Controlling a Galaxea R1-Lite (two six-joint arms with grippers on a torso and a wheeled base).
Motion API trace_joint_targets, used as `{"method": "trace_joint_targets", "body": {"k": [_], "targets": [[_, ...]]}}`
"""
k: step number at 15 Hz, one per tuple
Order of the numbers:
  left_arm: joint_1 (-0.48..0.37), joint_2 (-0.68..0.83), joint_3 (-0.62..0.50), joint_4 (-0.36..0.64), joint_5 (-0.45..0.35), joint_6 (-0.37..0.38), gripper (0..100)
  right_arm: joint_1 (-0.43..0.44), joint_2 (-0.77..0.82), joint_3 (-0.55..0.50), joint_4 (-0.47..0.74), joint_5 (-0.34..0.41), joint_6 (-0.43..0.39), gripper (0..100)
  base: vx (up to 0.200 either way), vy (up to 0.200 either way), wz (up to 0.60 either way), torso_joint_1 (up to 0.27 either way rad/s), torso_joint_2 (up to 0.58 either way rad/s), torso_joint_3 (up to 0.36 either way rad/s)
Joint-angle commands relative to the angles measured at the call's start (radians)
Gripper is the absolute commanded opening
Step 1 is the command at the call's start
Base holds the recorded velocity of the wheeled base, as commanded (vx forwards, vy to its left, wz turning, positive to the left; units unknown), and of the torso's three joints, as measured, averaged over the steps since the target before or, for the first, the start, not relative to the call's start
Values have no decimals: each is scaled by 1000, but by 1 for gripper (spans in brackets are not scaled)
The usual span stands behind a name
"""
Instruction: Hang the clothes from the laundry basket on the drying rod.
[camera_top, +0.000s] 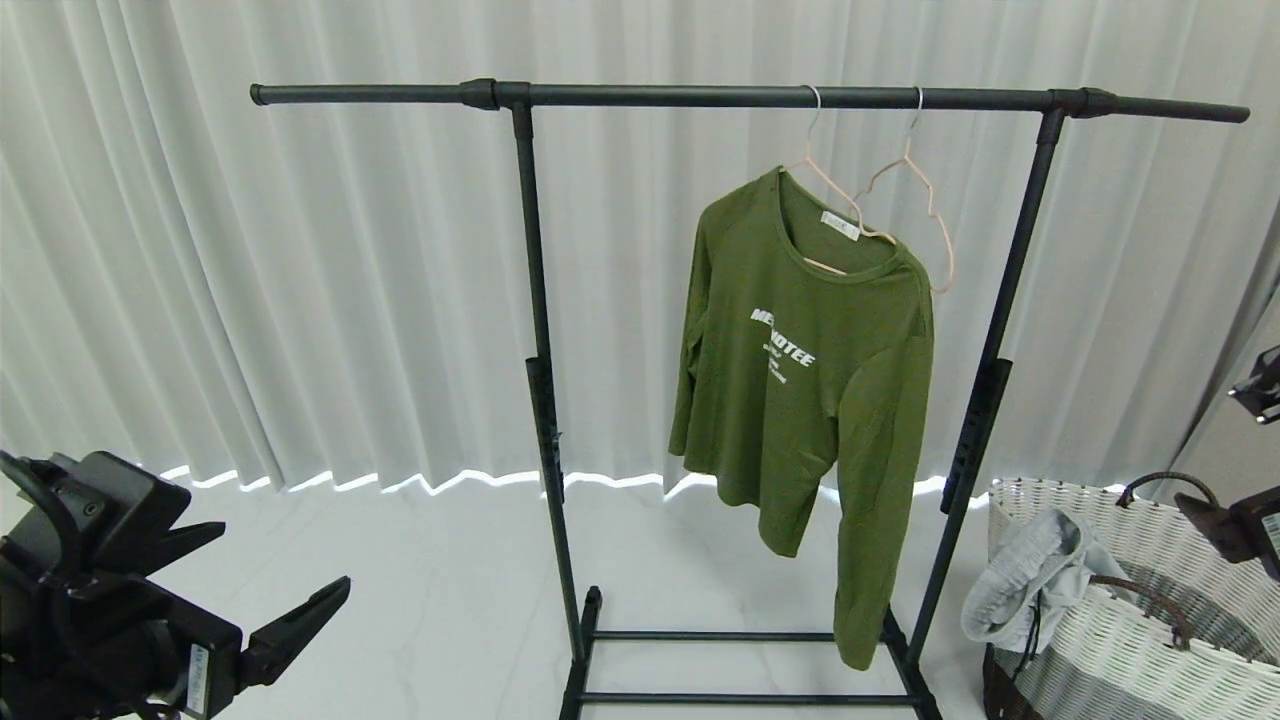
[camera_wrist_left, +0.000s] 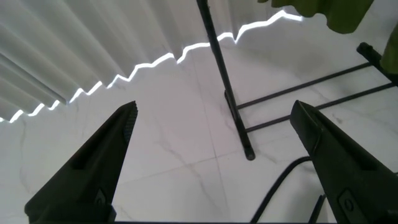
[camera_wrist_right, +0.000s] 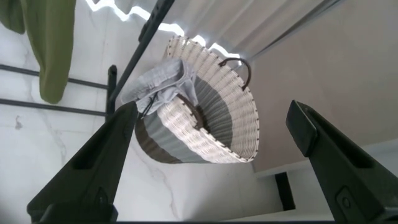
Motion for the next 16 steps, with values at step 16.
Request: {"method": "trace_joint_targets", "body": {"k": [16], "targets": [[-4,-42,41,0,2,5,100,-29,-62,120,-6,-1,-10,100,0,-113,0,-4,17,13]]}}
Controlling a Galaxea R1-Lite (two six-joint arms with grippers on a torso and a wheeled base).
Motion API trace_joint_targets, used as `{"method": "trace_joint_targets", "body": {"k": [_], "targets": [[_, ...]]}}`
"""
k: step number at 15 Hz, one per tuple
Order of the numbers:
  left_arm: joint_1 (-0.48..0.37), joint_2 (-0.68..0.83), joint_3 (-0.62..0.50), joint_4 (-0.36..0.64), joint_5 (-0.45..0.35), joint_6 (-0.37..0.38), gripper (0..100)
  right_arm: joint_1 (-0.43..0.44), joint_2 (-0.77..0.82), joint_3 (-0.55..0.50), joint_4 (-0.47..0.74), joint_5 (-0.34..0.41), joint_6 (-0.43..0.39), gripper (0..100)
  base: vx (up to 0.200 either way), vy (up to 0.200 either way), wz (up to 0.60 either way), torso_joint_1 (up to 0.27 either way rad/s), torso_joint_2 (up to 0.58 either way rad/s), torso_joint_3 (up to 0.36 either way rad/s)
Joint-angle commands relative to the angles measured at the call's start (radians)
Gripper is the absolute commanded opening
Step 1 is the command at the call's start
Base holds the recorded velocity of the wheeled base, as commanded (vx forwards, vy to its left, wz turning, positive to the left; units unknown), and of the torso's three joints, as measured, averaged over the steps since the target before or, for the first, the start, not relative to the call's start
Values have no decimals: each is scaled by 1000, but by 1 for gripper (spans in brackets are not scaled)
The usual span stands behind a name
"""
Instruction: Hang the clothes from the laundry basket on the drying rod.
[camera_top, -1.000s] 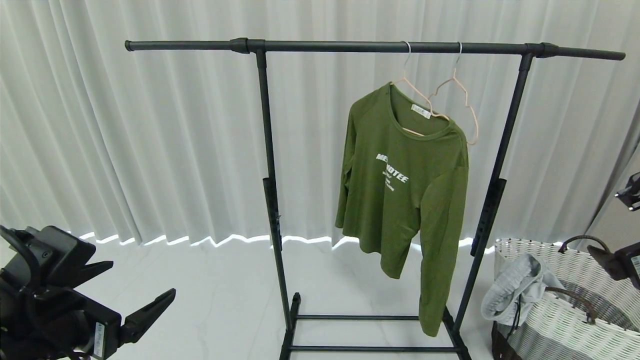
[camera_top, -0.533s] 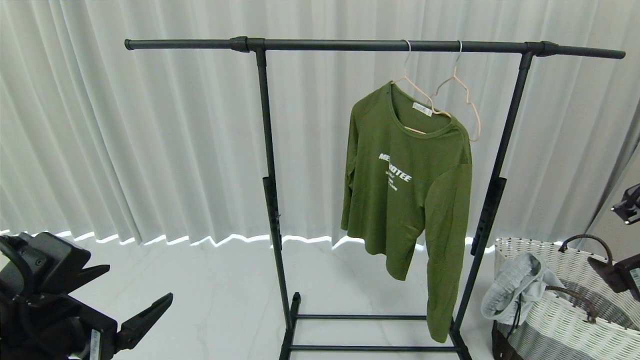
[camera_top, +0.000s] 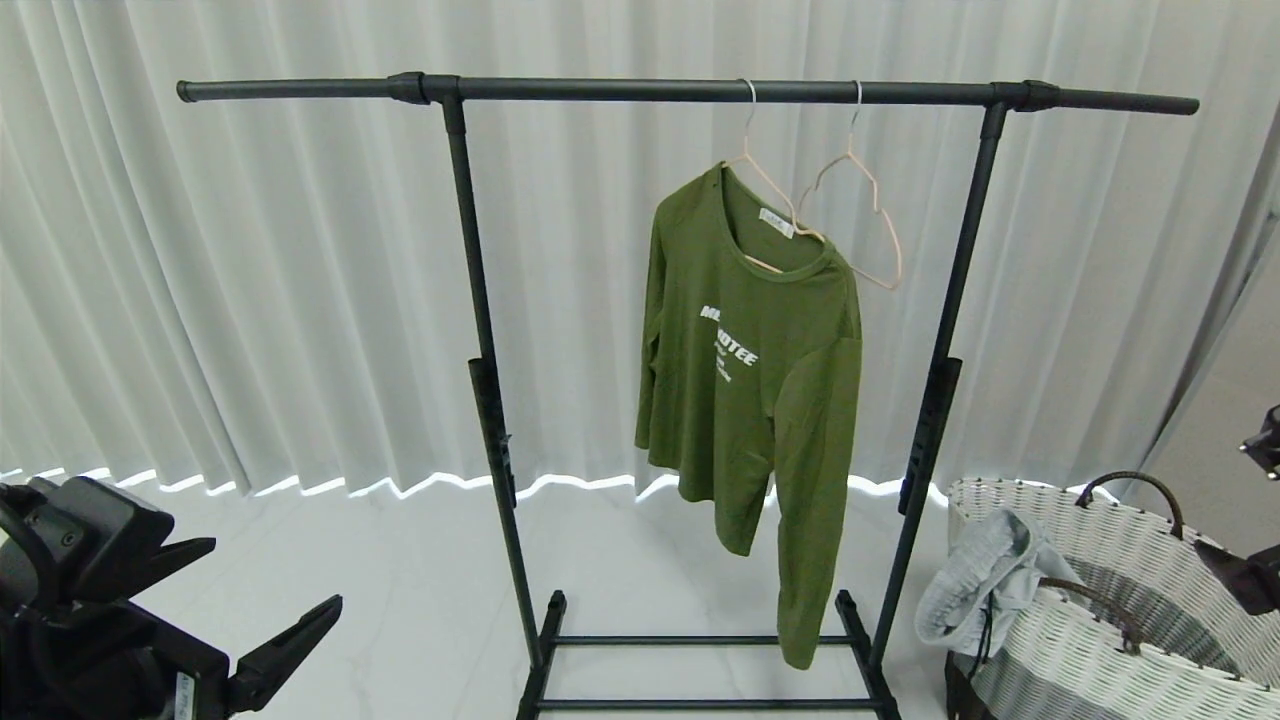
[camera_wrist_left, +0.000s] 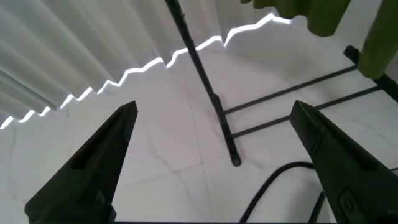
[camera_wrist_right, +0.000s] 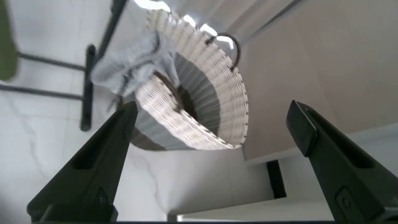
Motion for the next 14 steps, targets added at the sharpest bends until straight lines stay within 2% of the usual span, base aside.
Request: {"method": "trace_joint_targets", "body": {"k": [1,6,14], "targets": [[-2,0,5,0,0,-1,100,-1,-15,18,-1,0,-1,100,0,-200,0,-2,2,12],[-4,0,4,0,0,-1,100,-23,-15,19,-1,1,-1,100,0,-200,0,1,-1,3],[-2,8,-1,0,0,-2,100,-46,-19,14,-11,1,-16,100,0,0,0,0,0,0]]}}
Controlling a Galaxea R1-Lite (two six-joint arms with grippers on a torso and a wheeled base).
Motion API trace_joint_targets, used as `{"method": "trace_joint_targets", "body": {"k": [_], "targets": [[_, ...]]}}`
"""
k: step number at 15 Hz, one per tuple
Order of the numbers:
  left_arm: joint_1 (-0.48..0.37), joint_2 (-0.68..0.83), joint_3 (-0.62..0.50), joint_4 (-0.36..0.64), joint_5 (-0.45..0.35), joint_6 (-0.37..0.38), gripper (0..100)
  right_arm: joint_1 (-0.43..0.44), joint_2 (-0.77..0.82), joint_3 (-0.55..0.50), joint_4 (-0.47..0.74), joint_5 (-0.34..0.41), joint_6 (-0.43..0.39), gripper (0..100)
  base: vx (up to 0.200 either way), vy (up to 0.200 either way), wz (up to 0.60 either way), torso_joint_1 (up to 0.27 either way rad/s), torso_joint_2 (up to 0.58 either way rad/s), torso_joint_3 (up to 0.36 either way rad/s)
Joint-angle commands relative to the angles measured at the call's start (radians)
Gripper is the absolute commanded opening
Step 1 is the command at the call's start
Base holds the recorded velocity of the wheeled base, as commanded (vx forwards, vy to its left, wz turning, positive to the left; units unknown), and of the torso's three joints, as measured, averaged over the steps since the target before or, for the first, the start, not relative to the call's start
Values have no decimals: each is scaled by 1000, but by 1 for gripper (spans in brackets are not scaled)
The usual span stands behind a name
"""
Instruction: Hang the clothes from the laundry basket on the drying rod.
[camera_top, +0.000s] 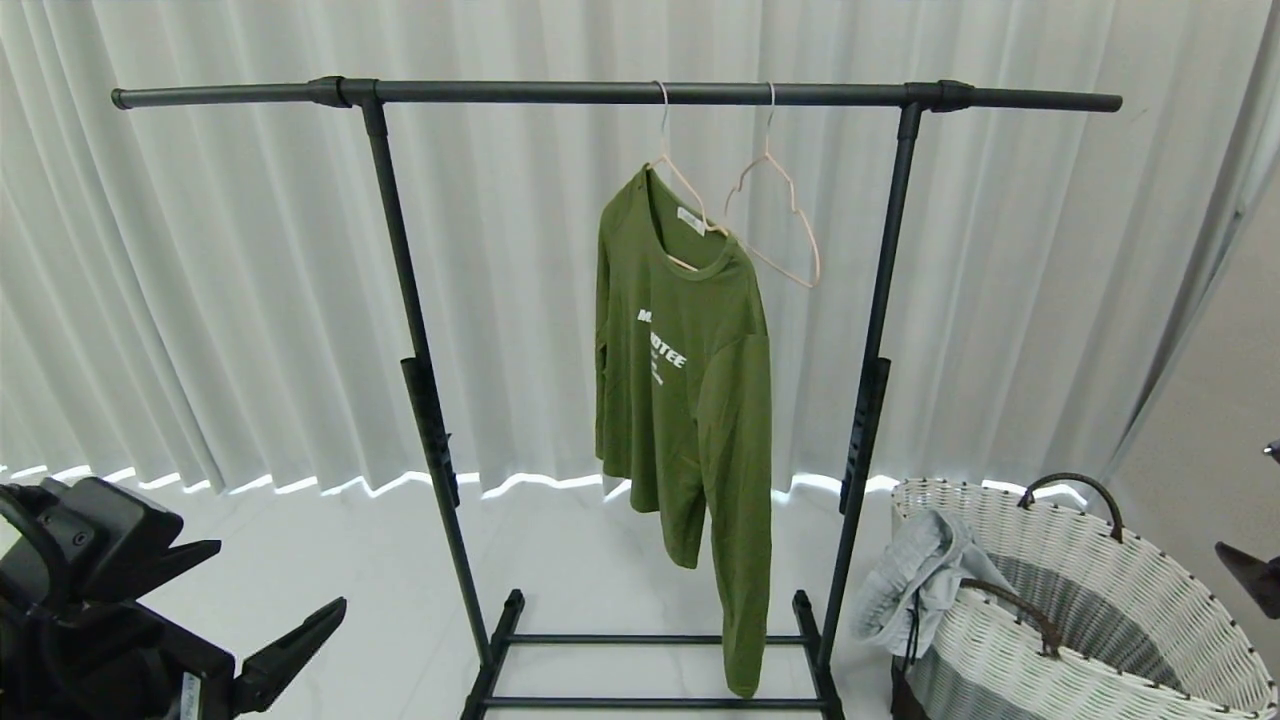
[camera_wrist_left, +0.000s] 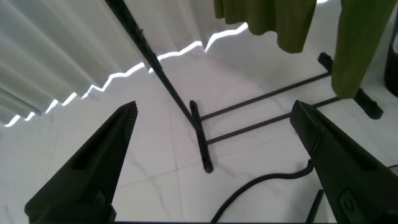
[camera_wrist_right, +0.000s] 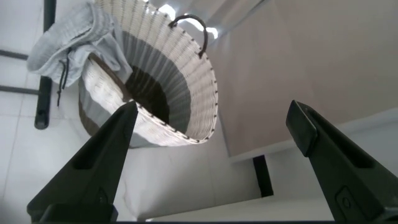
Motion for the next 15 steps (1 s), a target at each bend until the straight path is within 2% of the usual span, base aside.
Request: {"method": "trace_joint_targets", "body": {"k": [1,7,10,15], "targets": [[0,-2,-1,-1,0,0,100,-7,-3,1,0,-1,-2,100,0,0,0,0,0,0],[1,-17,-3,-1,0,4,100,-28,-10,6,2,-1,-8,100,0,0,0,0,0,0],[0,-17,-1,-1,0,4,100,-41,-6,15,2,0,-6,100,200,0,0,-2,2,2],[-2,-11,-1,-1,0,3,100,-57,28,92,-17,5,4,100,200,0,0,4,0,0]]}}
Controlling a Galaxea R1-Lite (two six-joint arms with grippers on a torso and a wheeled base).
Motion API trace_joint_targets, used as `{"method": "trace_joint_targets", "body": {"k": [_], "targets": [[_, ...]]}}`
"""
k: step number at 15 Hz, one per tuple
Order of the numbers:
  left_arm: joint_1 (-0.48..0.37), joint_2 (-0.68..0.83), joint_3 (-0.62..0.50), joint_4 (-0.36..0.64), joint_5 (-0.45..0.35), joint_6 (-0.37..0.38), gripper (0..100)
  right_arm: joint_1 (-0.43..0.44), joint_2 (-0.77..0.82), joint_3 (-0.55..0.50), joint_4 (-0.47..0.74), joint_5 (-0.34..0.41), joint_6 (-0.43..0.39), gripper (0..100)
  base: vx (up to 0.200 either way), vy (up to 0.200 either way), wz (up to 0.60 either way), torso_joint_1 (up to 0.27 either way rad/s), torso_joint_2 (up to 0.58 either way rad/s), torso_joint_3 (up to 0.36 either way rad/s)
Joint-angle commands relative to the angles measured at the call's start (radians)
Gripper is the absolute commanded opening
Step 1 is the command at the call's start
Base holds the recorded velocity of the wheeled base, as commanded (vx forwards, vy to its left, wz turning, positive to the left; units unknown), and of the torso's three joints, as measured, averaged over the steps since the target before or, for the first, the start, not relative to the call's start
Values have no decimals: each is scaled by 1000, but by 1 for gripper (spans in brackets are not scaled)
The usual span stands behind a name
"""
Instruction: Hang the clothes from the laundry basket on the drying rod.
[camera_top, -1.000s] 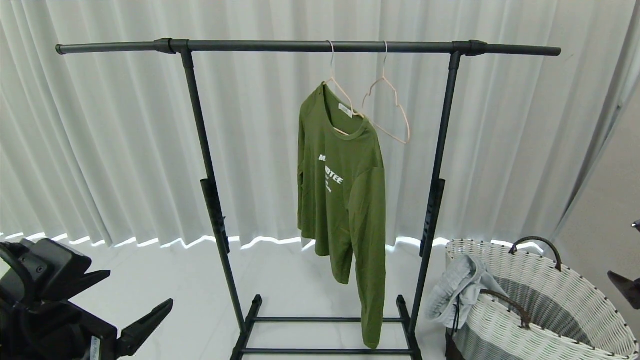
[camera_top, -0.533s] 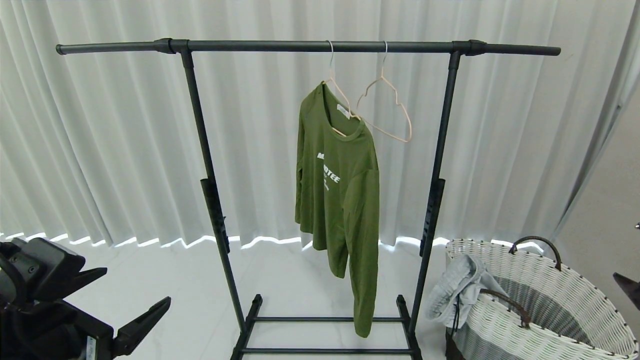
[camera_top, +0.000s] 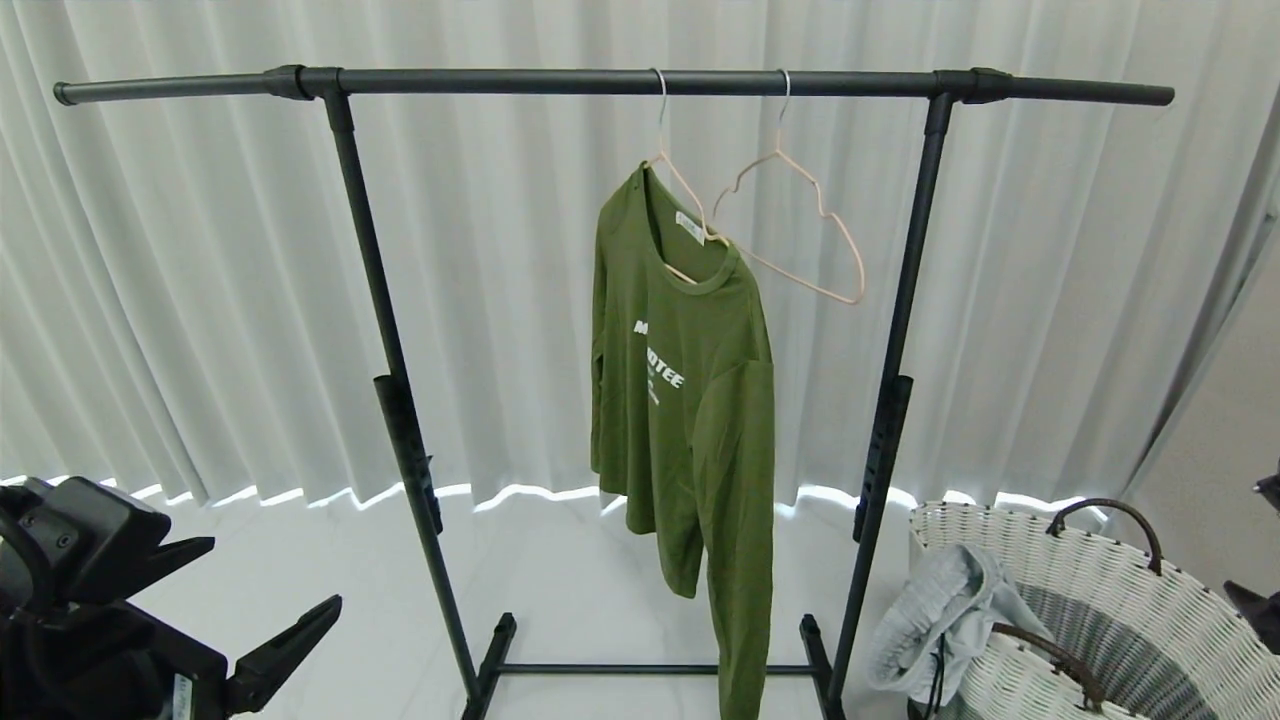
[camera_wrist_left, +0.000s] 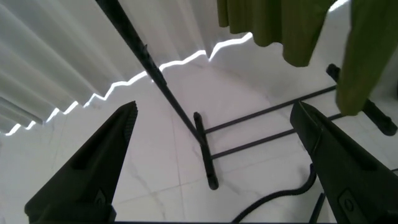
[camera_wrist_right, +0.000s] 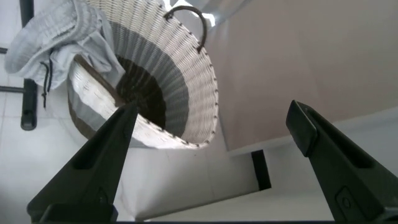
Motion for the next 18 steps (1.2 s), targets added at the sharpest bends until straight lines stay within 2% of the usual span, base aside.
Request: {"method": "trace_joint_targets", "body": {"k": [1,6,9,10,13,16,18], "targets": [[-1,4,-1,-1,-1,0,100,0,24,26,-12,1,2,100,200,0,0,2,7,2],[-28,38,-6,-1,-1,-2,100,0,169,128,-138,12,62,100,200,0,0,4,4,0],[-59,85,-12,-1,-1,-5,100,-2,278,136,-176,85,120,100,200,0,0,6,-1,2],[-64,87,-7,-1,-1,-3,100,-5,302,138,-176,96,124,100,0,0,0,0,0,0],[-127,73,9,-1,-1,-3,100,7,523,162,-256,130,127,100,0,0,0,0,0,0],[-166,70,3,-1,-1,-3,100,-2,765,190,-434,181,121,100,0,0,0,0,0,0],[-180,57,5,-1,-1,-3,100,-4,856,185,-481,225,111,100,0,0,0,0,0,0]]}}
